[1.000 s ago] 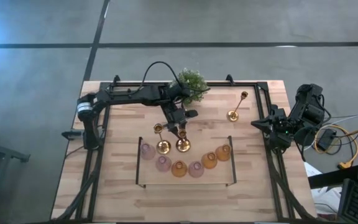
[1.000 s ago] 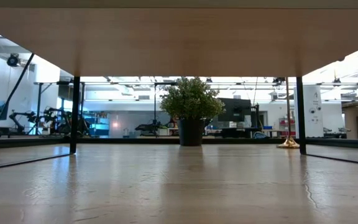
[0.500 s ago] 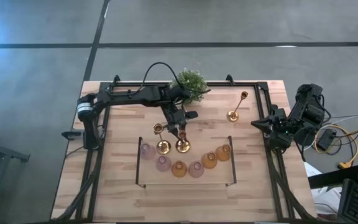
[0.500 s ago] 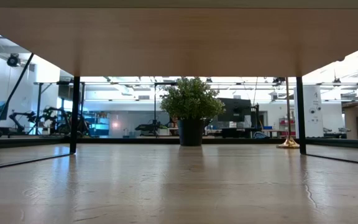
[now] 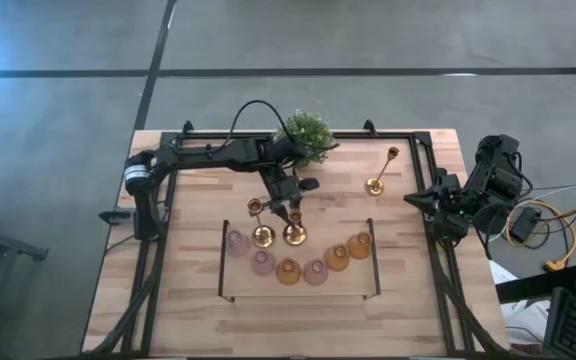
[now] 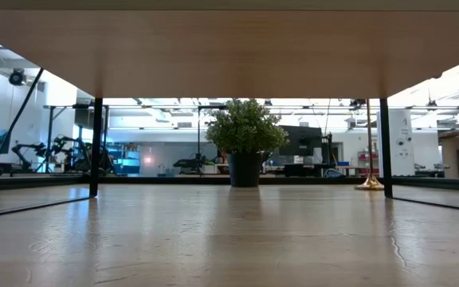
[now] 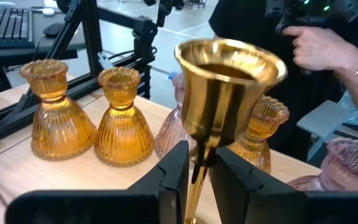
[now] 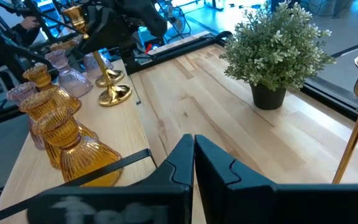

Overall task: Pick & Place candle stick holders
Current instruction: Put the bottom gold candle holder on the shelf

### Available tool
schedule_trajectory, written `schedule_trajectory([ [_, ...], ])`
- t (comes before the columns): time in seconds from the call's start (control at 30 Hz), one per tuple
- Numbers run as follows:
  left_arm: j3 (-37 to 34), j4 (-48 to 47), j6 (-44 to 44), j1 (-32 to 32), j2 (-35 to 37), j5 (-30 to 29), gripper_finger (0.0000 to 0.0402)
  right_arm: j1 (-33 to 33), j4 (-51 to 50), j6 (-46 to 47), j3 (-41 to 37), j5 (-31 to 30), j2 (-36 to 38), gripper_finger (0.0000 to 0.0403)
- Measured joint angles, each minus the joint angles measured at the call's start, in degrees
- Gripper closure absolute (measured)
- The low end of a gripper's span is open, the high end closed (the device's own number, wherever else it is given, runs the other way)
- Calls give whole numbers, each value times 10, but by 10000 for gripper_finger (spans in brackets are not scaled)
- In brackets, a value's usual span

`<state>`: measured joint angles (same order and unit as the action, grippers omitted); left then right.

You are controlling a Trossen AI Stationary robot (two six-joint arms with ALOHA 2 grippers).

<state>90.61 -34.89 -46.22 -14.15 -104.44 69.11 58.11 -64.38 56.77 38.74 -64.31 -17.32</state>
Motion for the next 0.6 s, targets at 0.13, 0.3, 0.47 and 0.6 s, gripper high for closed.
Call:
schedule_trajectory([
  [0.13,0,4,4,0,0,-8,343,0,0,0,0,0,0,394],
  [0.3,0,9,8,0,0,-18,342,0,0,0,0,0,0,394],
  [0.47,0,17,8,0,0,-18,335,0,0,0,0,0,0,394],
  [0.6,0,31,9,1,0,-18,335,0,0,0,0,0,0,394],
])
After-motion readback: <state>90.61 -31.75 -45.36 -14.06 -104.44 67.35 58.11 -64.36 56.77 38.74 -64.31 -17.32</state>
